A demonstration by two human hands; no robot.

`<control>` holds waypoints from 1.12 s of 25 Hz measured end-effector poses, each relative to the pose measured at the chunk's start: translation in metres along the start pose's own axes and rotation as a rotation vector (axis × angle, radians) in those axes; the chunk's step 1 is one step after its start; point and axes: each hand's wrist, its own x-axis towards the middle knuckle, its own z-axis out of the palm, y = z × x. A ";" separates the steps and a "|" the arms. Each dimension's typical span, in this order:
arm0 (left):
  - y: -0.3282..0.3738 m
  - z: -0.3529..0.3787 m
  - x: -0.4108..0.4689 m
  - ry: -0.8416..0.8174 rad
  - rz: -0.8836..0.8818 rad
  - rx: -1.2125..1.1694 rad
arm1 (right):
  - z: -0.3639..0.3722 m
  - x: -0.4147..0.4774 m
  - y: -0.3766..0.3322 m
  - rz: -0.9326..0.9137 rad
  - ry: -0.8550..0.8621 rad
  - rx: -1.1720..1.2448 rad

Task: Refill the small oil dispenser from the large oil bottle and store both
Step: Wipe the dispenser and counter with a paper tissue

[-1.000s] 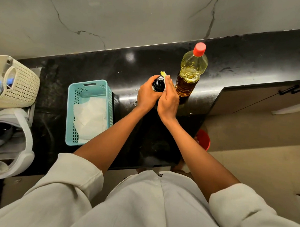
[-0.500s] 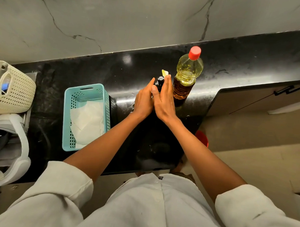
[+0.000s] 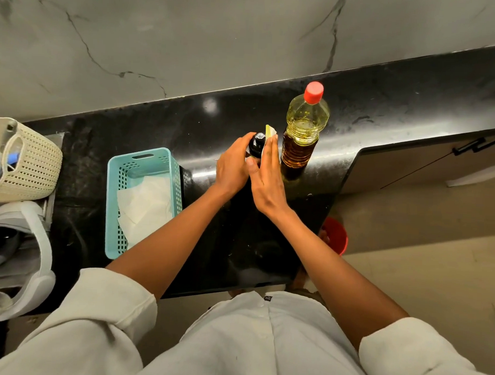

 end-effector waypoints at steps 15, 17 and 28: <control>0.002 0.000 0.004 -0.056 -0.023 0.010 | 0.002 -0.021 0.002 -0.004 -0.004 0.017; 0.002 0.001 -0.003 -0.037 -0.050 -0.016 | -0.001 -0.013 0.002 -0.004 0.024 0.010; 0.007 0.000 0.018 -0.200 -0.062 -0.024 | -0.006 -0.005 0.000 -0.021 0.005 0.004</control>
